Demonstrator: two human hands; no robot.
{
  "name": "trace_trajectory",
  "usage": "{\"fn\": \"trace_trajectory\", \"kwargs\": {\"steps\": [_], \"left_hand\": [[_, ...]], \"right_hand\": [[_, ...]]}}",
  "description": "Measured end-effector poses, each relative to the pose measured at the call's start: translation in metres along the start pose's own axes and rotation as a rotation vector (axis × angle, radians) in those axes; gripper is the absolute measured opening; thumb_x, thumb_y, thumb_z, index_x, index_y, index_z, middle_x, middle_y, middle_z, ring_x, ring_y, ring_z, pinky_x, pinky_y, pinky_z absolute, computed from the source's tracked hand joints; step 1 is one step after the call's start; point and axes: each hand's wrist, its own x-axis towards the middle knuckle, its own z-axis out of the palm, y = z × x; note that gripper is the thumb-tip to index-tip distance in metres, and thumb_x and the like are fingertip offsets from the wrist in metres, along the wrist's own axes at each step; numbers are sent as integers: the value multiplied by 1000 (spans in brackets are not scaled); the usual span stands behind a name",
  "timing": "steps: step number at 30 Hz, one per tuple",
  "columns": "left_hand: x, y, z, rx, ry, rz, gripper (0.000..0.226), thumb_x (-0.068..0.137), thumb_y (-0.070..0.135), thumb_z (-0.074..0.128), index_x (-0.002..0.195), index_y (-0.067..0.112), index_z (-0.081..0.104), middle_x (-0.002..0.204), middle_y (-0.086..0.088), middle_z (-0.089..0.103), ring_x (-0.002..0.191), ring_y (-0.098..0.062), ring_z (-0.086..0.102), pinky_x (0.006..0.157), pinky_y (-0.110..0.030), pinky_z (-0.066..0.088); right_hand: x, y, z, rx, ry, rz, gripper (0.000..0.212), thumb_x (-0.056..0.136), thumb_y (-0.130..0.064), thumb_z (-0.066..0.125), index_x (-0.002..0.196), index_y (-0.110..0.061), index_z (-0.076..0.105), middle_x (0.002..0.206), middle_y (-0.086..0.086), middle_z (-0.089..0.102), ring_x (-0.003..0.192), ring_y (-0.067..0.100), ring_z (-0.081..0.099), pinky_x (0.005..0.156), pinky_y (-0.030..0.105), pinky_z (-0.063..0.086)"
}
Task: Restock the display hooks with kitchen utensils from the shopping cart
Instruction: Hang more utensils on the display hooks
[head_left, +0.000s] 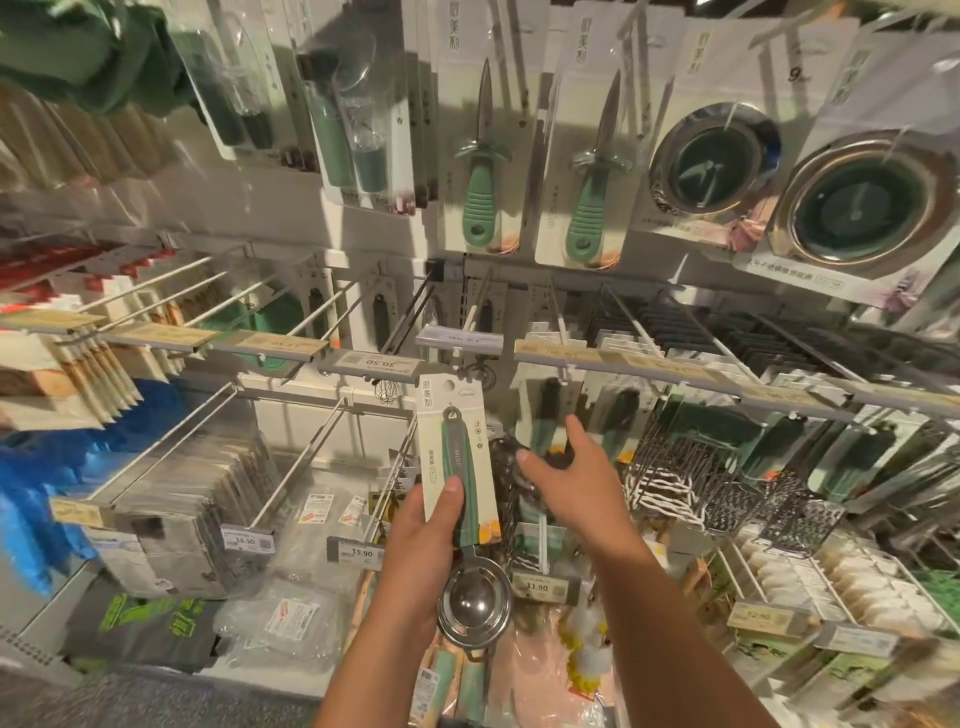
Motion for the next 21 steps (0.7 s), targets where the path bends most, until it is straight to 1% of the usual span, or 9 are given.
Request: {"fn": "trace_trajectory", "kwargs": {"steps": [2, 3, 5, 8, 12, 14, 17, 19, 21], "left_hand": [[-1, 1, 0, 5, -4, -9, 28, 102, 41, 61, 127, 34, 68, 120, 2, 77, 112, -23, 73, 104, -53, 54], [-1, 2, 0, 10, -8, -14, 28, 102, 41, 60, 127, 33, 68, 119, 2, 77, 112, -23, 73, 104, -53, 53], [-1, 2, 0, 17, -17, -15, 26, 102, 40, 60, 126, 32, 68, 116, 1, 78, 111, -24, 73, 104, -53, 53], [-2, 1, 2, 40, -29, -32, 24, 101, 37, 62, 122, 28, 70, 111, -3, 79, 105, -28, 75, 101, -56, 55], [-9, 3, 8, 92, -57, -51, 24, 102, 38, 60, 119, 27, 73, 107, -4, 80, 102, -28, 76, 99, -55, 57], [-13, 6, 12, 106, -82, -69, 25, 104, 38, 55, 118, 29, 73, 108, -2, 80, 104, -25, 76, 100, -53, 56], [-19, 9, 17, 133, -139, -71, 25, 103, 39, 57, 116, 29, 75, 108, -1, 80, 104, -23, 75, 101, -51, 56], [-21, 9, 20, 158, -166, -44, 34, 94, 48, 66, 112, 22, 77, 104, -3, 80, 95, -25, 76, 94, -49, 58], [-20, 4, 20, 195, -199, -10, 62, 79, 69, 76, 106, 14, 76, 95, -7, 73, 79, -28, 64, 77, -45, 51]], "right_hand": [[-7, 8, 5, 100, -41, 43, 89, 93, -54, 69, 164, -36, 17, 168, -3, 28, 150, 25, 36, 121, 50, 35], [-12, 9, 7, 177, -36, 70, 85, 94, -53, 68, 163, -36, 22, 165, -3, 33, 147, 24, 39, 120, 51, 36], [-18, 10, 11, 306, -27, 108, 68, 97, -48, 67, 156, -30, 40, 156, -4, 48, 136, 20, 52, 114, 47, 43], [-23, 11, 15, 457, -88, 133, 36, 100, -40, 64, 132, -22, 63, 123, -4, 70, 107, 15, 69, 97, 38, 56], [-30, 10, 18, 534, -119, 81, 25, 101, -39, 63, 119, -23, 72, 103, -2, 78, 94, 19, 73, 94, 46, 59], [-35, 9, 18, 566, -114, 45, 26, 101, -35, 64, 119, -18, 71, 103, 1, 78, 94, 20, 73, 96, 47, 58], [-42, 12, 20, 610, -125, -17, 21, 100, -29, 67, 112, -13, 72, 104, 14, 77, 101, 38, 72, 95, 54, 57], [-46, 14, 19, 662, -118, -22, 18, 99, -22, 67, 111, -8, 69, 103, 13, 78, 100, 35, 73, 87, 45, 61], [-48, 15, 17, 698, -119, -19, 17, 100, -17, 66, 113, -6, 67, 103, 11, 78, 95, 26, 75, 75, 33, 61]]}}
